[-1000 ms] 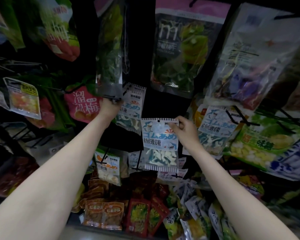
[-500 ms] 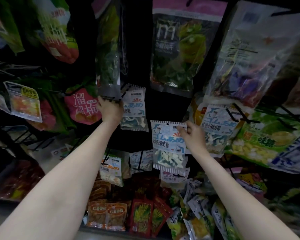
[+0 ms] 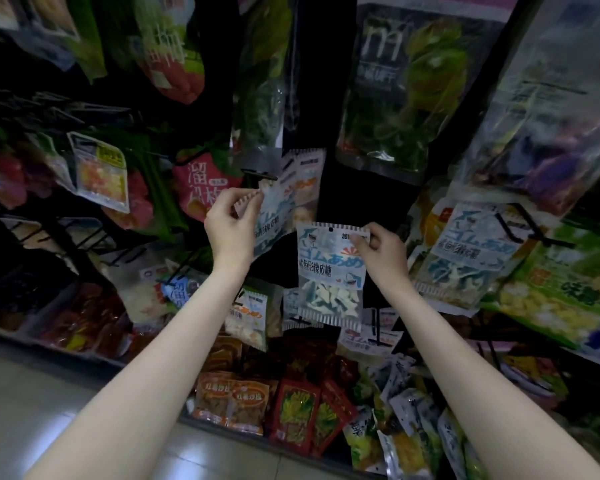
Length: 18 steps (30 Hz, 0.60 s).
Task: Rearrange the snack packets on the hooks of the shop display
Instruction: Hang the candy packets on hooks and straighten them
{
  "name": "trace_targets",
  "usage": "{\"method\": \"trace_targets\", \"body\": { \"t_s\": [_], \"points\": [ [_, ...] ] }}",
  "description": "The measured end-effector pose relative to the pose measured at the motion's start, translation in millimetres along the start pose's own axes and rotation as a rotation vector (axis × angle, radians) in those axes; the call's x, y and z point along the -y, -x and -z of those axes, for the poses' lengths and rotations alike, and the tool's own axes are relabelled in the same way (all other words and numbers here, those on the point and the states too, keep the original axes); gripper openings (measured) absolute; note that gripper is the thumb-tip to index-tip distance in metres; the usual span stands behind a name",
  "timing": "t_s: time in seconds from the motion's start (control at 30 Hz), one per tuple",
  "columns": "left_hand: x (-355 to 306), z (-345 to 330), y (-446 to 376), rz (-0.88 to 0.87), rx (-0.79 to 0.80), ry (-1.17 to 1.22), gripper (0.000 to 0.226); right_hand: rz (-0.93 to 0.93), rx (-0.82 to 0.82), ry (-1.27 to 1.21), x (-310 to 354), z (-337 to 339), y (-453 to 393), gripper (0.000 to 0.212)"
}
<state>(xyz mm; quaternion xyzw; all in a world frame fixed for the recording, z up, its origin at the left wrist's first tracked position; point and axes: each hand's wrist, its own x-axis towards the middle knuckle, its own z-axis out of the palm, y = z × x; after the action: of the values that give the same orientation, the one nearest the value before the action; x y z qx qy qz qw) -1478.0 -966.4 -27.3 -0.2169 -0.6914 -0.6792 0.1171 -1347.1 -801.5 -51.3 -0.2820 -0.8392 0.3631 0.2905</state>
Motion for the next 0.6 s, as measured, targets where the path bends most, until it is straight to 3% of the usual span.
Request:
{"method": "trace_targets", "body": {
  "t_s": [0.13,0.2,0.43,0.6],
  "points": [
    [-7.0,25.1,7.5,-0.154,0.165,-0.071,0.005,0.001,0.038,0.021,-0.3,-6.7,6.0,0.023],
    [0.3,34.2,7.5,-0.097,0.275,-0.127,0.007,0.028,0.099,0.081,-4.6,-7.2,10.4,0.013],
    [59.1,45.4,26.2,0.043,0.933,-0.565,0.008,-0.027,0.458,0.163,-75.8,-26.4,57.7,0.031],
    [92.1,36.8,38.2,0.060,1.092,-0.760,0.020,-0.196,0.509,0.195,-110.4,-63.9,75.2,0.012]
  ]
}}
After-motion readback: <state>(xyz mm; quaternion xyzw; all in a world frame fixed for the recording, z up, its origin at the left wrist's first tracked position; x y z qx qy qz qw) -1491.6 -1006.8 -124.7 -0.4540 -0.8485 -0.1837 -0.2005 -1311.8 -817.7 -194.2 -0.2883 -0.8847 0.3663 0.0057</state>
